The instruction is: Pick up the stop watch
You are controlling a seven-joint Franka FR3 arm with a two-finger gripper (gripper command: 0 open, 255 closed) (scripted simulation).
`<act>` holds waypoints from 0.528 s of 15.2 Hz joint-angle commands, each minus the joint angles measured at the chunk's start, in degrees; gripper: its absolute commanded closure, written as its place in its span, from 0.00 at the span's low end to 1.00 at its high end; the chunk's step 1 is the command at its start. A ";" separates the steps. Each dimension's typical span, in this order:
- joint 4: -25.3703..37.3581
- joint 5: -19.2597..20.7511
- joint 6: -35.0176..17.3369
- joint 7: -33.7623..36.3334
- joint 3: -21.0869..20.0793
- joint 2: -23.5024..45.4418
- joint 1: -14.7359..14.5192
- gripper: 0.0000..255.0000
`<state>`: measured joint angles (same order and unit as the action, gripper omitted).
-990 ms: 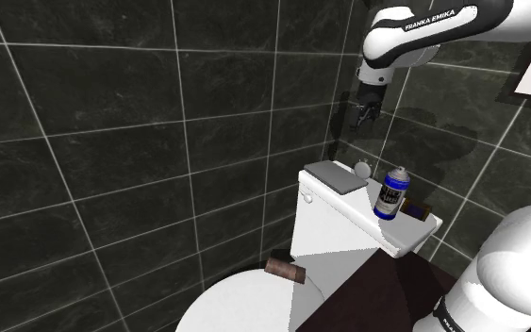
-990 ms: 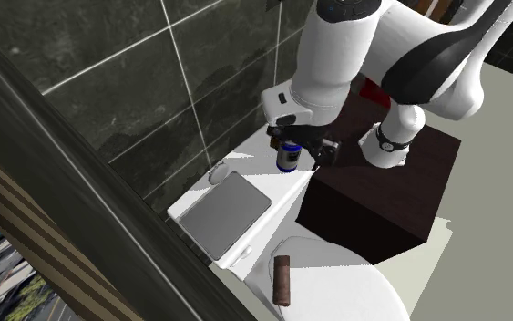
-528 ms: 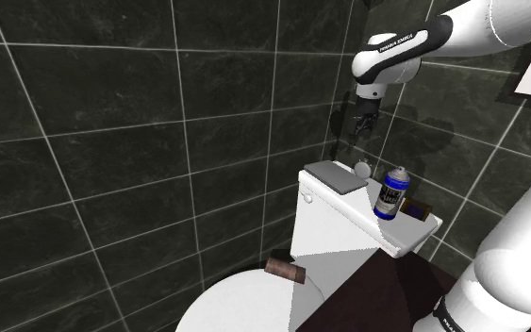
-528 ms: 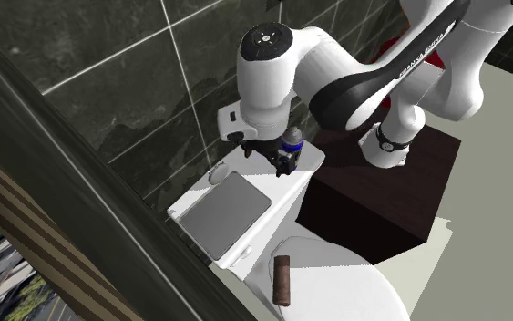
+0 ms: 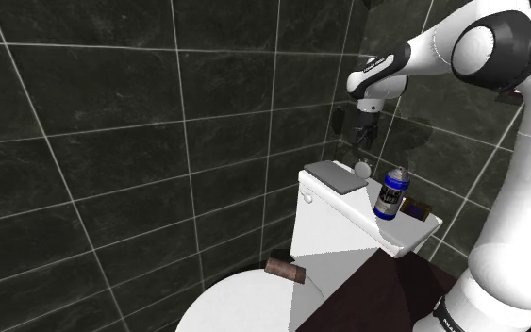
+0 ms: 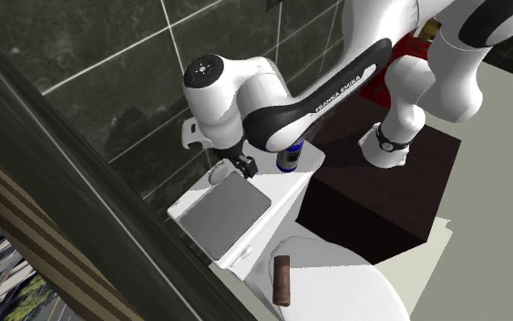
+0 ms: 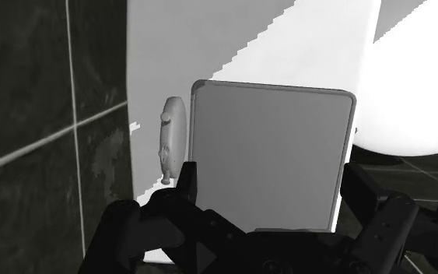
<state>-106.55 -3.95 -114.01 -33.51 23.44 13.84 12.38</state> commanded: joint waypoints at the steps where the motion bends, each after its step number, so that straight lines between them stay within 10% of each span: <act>1: 3.95 -1.92 0.46 -1.78 0.26 4.80 1.75 0.00; 8: 14.91 -6.11 2.01 -5.05 -0.22 17.46 7.18 0.00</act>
<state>-92.41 -9.82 -109.72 -38.24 22.92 28.91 18.63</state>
